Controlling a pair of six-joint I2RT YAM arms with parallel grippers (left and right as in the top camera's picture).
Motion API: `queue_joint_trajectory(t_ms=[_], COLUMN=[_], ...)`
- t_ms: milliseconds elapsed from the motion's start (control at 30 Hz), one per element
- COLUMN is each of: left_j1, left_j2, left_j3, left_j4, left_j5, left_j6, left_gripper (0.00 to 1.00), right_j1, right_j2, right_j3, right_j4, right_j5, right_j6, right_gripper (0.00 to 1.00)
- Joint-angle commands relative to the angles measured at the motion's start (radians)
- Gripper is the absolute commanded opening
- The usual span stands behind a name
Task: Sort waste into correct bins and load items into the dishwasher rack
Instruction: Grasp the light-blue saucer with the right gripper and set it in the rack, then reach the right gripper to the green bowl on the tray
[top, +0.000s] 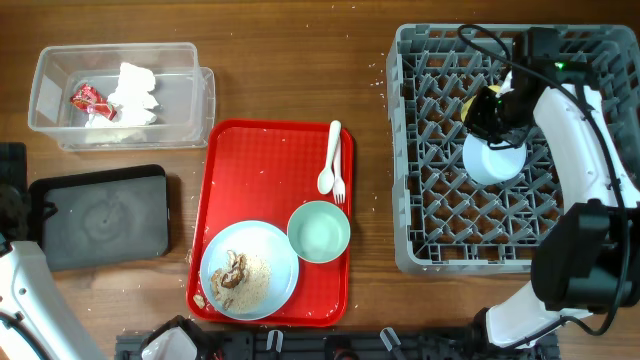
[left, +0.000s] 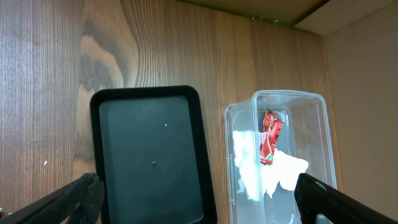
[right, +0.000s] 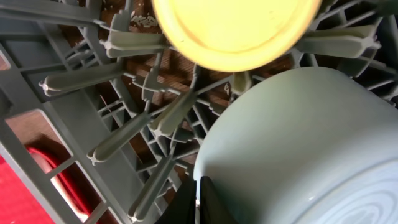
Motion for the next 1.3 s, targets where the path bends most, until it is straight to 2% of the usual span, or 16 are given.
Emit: queue_joint_trajectory(t_ms=[0, 133, 300, 333, 400, 467, 500, 567, 667, 733, 833, 1000, 1167, 1267], left_j1=[0.002, 0.002, 0.002, 0.002, 0.002, 0.002, 0.002, 0.002, 0.002, 0.002, 0.002, 0.002, 0.002, 0.002], left_j2=[-0.002, -0.002, -0.002, -0.002, -0.002, -0.002, -0.002, -0.002, -0.002, -0.002, -0.002, -0.002, -0.002, -0.002], left_j3=[0.0, 0.0, 0.0, 0.0, 0.0, 0.0, 0.0, 0.0, 0.0, 0.0, 0.0, 0.0, 0.0, 0.0], left_j4=[0.001, 0.001, 0.001, 0.001, 0.001, 0.001, 0.001, 0.001, 0.001, 0.001, 0.001, 0.001, 0.001, 0.001], left_j5=[-0.002, -0.002, -0.002, -0.002, -0.002, -0.002, -0.002, -0.002, -0.002, -0.002, -0.002, -0.002, -0.002, -0.002], left_j6=[-0.008, -0.008, -0.008, -0.008, -0.008, -0.008, -0.008, -0.008, -0.008, -0.008, -0.008, -0.008, -0.008, -0.008], left_gripper=[1.0, 1.0, 1.0, 1.0, 1.0, 1.0, 1.0, 1.0, 1.0, 1.0, 1.0, 1.0, 1.0, 1.0], right_j1=[0.018, 0.019, 0.076, 0.082, 0.068, 0.045, 0.024, -0.018, -0.054, -0.05, -0.016, 0.034, 0.034, 0.034], right_j2=[0.024, 0.044, 0.03, 0.001, -0.12, -0.218, -0.246, -0.234, -0.15, -0.079, -0.013, -0.055, -0.051, -0.106], right_j3=[-0.008, -0.009, 0.0, 0.029, 0.113, 0.144, 0.143, 0.137, 0.061, 0.026, 0.012, 0.014, 0.014, 0.019], right_j4=[0.004, -0.01, -0.004, -0.041, -0.108, -0.117, -0.134, -0.17, -0.166, -0.138, -0.116, -0.097, -0.071, -0.1], right_j5=[0.114, 0.105, -0.086, -0.068, 0.089, 0.208, 0.309, 0.341, 0.276, 0.166, 0.003, -0.177, -0.215, -0.025], right_j6=[0.014, 0.028, -0.074, -0.07, -0.041, -0.017, 0.011, 0.032, 0.032, 0.014, -0.047, -0.124, -0.124, -0.09], right_gripper=[0.07, 0.06, 0.06, 0.06, 0.08, 0.2, 0.2, 0.17, 0.09, 0.05, 0.04, 0.06, 0.06, 0.08])
